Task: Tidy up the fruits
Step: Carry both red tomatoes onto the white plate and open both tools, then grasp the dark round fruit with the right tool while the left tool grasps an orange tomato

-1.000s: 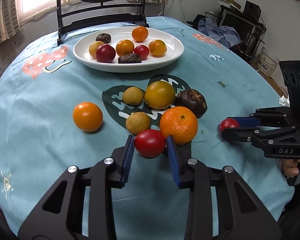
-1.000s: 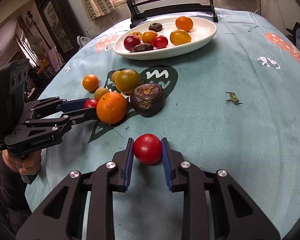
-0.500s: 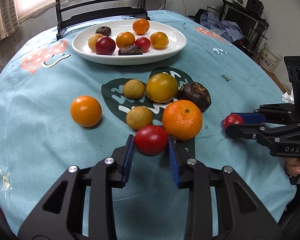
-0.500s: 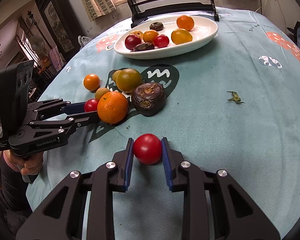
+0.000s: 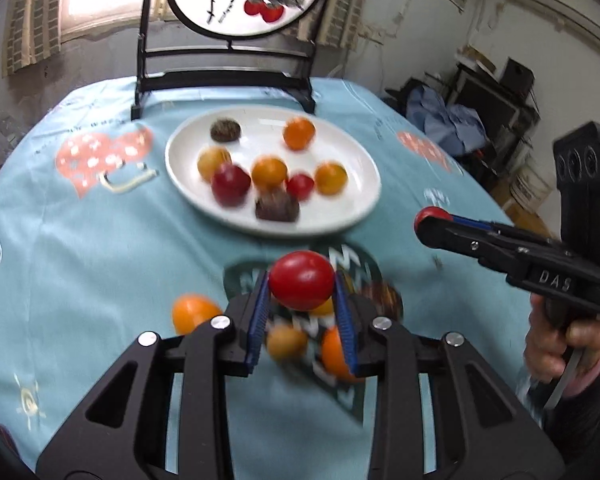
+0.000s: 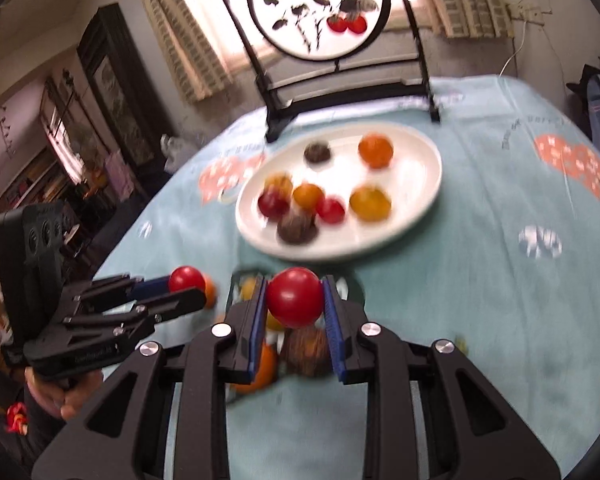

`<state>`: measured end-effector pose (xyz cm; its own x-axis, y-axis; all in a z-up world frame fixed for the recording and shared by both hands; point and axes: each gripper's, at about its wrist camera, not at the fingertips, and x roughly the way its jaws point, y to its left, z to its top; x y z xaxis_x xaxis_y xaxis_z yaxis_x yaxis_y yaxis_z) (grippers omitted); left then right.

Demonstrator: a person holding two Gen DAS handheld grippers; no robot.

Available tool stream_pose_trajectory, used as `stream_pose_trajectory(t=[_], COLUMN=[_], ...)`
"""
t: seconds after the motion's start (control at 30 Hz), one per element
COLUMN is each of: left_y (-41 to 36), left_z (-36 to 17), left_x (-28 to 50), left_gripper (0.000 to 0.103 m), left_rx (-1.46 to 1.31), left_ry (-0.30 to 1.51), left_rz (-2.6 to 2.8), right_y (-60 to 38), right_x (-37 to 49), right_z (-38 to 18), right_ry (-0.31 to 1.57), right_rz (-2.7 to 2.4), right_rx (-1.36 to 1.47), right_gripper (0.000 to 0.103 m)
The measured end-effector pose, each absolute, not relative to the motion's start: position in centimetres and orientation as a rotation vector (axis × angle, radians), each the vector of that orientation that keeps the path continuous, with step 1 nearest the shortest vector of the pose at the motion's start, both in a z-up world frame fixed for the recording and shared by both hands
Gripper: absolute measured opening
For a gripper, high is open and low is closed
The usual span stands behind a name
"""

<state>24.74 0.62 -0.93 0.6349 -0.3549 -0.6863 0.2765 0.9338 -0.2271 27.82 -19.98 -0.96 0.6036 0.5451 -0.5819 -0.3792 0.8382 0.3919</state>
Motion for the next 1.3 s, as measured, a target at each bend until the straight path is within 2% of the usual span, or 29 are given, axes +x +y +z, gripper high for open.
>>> stream_pose_trajectory(t=[0.17,0.4,0.47,0.53,0.57,0.63,0.8,1.0,1.3], left_y=[-0.3,-1.9,-2.2,-2.2,-2.1,-1.4,1.1,4.1,8.1], left_z=[-0.1,-1.7,-2.3,-2.6,-2.4,-1.8,0.7,0.7,-2.4], left_x=[30.3,34.9,35.5,35.7,35.6,35.0,31.9,27.4,24.9], left_gripper=[0.032,0.032,0.032,0.038,0.043,0.070,0.086,0.094,0.094], left_rx=[-0.111,-0.062,-0.048,-0.045,-0.045,-0.059,-0.128,-0.152,-0.278], left_ry=[0.796,0.836,0.853,0.862,0.859,0.845,0.767,0.702,0.778], left_rz=[-0.273,-0.223,-0.220,-0.206,-0.200,-0.166,-0.167,-0.107,-0.027], right_y=[-18.7,-17.7,-17.6,-17.7,-18.0,-18.7,-19.7,-19.3,-18.3], right_x=[32.4,36.0,36.6,36.6,36.5,36.1,33.7,29.5,25.5], right_z=[-1.6,-3.6,-3.8,-3.7,-3.6,-3.3,-1.8,-2.7,-5.6], right_ry=[0.723,0.761,0.758,0.760,0.756,0.748,0.728,0.755,0.849], right_rz=[0.470,0.440,0.436,0.422,0.420,0.429,0.467,0.516,0.548], right_rx=[0.235,0.197,0.190,0.181,0.188,0.212,0.228,0.144,-0.013], right_gripper=[0.028,0.028,0.031,0.042,0.043,0.045,0.045,0.045,0.045])
